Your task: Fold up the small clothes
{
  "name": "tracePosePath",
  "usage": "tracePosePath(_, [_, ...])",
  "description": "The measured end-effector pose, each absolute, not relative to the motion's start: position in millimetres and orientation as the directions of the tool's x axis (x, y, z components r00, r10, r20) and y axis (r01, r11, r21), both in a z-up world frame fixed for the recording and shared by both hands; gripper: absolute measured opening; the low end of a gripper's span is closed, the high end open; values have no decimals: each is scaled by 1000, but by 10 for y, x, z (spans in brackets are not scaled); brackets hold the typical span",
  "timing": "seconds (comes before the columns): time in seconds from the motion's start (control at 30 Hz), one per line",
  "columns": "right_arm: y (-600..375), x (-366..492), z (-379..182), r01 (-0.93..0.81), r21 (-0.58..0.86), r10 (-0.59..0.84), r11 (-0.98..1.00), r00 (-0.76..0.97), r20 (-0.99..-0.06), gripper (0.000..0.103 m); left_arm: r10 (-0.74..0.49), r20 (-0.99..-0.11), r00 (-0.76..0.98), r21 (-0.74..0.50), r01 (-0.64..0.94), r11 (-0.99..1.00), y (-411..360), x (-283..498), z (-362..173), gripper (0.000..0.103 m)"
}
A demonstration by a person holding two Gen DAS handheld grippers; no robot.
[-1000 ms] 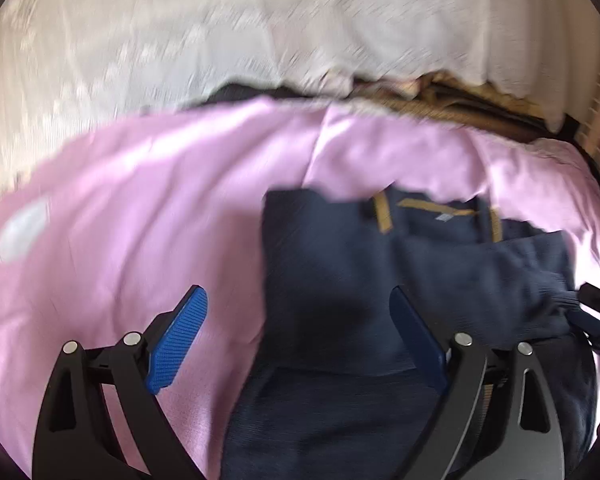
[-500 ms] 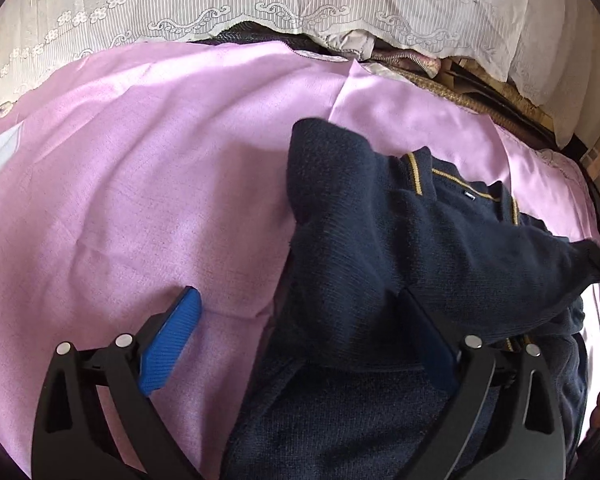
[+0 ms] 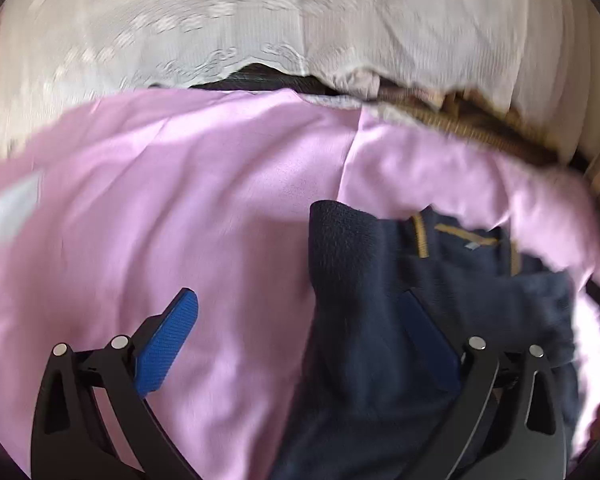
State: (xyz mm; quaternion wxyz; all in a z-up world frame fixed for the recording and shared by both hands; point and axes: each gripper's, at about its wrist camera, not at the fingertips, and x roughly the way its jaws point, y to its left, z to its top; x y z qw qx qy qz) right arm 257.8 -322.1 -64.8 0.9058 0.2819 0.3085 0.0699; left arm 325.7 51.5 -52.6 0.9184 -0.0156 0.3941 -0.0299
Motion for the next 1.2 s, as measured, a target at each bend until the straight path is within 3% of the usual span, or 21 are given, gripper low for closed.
tracePosePath(0.1, [-3193, 2793, -827, 72, 551, 315, 831, 756, -574, 16, 56, -765, 641, 71, -3, 997, 431, 3510, -820, 99])
tracePosePath(0.13, [-3235, 2889, -989, 121, 527, 286, 841, 727, -624, 4, 30, -795, 606, 32, -8, 999, 480, 3575, -953, 99])
tracePosePath(0.17, [-3312, 2938, -1148, 140, 534, 287, 834, 716, -636, 0, -31, -801, 598, -54, -21, 998, 593, 3592, -963, 99])
tracePosePath(0.23, [-3452, 2929, -1183, 140, 624, 353, 769, 720, -597, 0, -74, -800, 596, -116, -32, 993, 703, 3584, -967, 99])
tracePosePath(0.3, [-3422, 2866, -1112, 139, 589, 308, 796, 744, -593, 0, -77, -781, 619, -124, -33, 992, 721, 3527, -936, 98])
tracePosePath(0.33, [-3382, 2824, -1074, 134, 567, 291, 812, 751, -593, 6, -96, -756, 647, -144, -21, 989, 737, 3441, -874, 98])
tracePosePath(0.43, [-3213, 2640, -872, 48, 521, 296, 852, 776, -557, 6, -227, -716, 661, -232, 82, 969, 745, 3241, -769, 98])
tracePosePath(0.57, [-2927, 2617, -839, 11, 434, 281, 901, 746, -604, 12, -166, -796, 582, -135, 97, 986, 590, 3321, -966, 99])
tracePosePath(0.63, [-2901, 2675, -1029, 32, 420, 278, 907, 703, -654, 8, -176, -801, 572, -146, 99, 984, 605, 3336, -969, 99])
tracePosePath(0.9, [-2914, 2621, -1016, 18, 448, 297, 894, 724, -622, 10, -192, -783, 592, -168, 96, 981, 650, 3237, -963, 98])
tracePosePath(1.0, [-2881, 2397, -851, 27, 397, 221, 917, 796, -564, 19, -229, -759, 609, -212, 102, 972, 720, 3034, -902, 98])
tracePosePath(1.07, [-2810, 2270, -780, -6, 363, 217, 932, 812, -543, 31, -262, -751, 606, -240, 119, 963, 733, 2892, -876, 98])
tracePosePath(1.2, [-2635, 2090, -826, -31, 321, 225, 947, 776, -589, 34, -267, -772, 577, -226, 143, 964, 692, 2654, -898, 98])
